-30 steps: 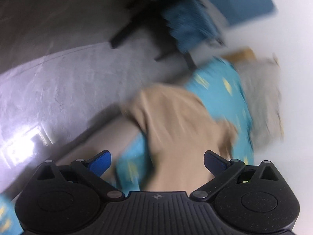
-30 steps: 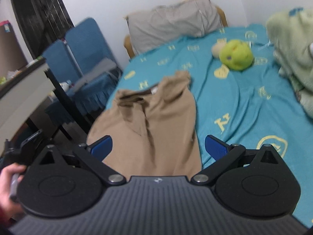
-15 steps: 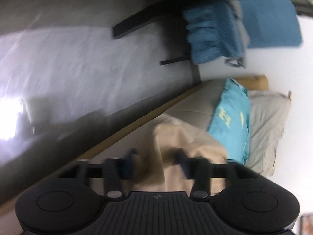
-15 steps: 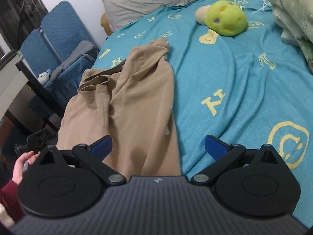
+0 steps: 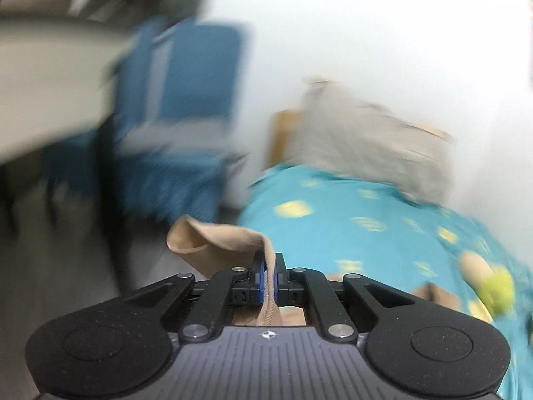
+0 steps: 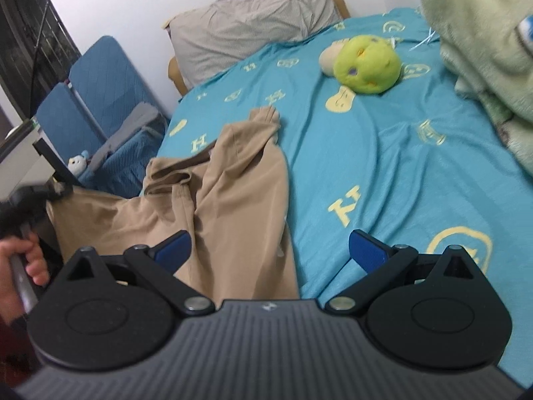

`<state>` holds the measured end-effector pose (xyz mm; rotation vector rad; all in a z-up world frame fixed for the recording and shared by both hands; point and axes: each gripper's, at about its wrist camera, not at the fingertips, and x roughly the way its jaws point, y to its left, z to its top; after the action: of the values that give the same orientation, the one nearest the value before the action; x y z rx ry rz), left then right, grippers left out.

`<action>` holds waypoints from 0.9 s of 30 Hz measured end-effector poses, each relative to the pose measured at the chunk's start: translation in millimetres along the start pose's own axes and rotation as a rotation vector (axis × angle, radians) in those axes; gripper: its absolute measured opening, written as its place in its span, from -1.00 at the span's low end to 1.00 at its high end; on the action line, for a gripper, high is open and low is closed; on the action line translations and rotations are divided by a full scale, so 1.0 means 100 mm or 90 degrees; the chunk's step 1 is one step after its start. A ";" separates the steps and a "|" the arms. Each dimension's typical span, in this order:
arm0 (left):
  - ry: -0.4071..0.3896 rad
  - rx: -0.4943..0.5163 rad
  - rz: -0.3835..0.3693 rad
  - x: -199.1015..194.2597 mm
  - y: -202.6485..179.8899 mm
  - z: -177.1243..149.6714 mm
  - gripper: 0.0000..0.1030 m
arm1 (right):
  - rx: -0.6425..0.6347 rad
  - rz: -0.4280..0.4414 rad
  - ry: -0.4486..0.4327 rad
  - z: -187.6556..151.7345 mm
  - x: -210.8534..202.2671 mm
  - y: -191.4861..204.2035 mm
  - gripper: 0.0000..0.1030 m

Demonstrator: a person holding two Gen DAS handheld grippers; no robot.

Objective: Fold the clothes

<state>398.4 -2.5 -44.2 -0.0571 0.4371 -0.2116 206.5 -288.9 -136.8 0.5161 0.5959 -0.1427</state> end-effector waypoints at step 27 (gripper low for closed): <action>0.441 -0.062 -0.065 -1.78 -0.15 -1.51 0.46 | 0.022 0.047 -0.041 0.07 -0.23 -0.12 0.99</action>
<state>174.2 19.5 -105.5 -0.1011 1.1361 -0.3092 187.8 -303.2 -123.4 0.5644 0.5123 -0.0994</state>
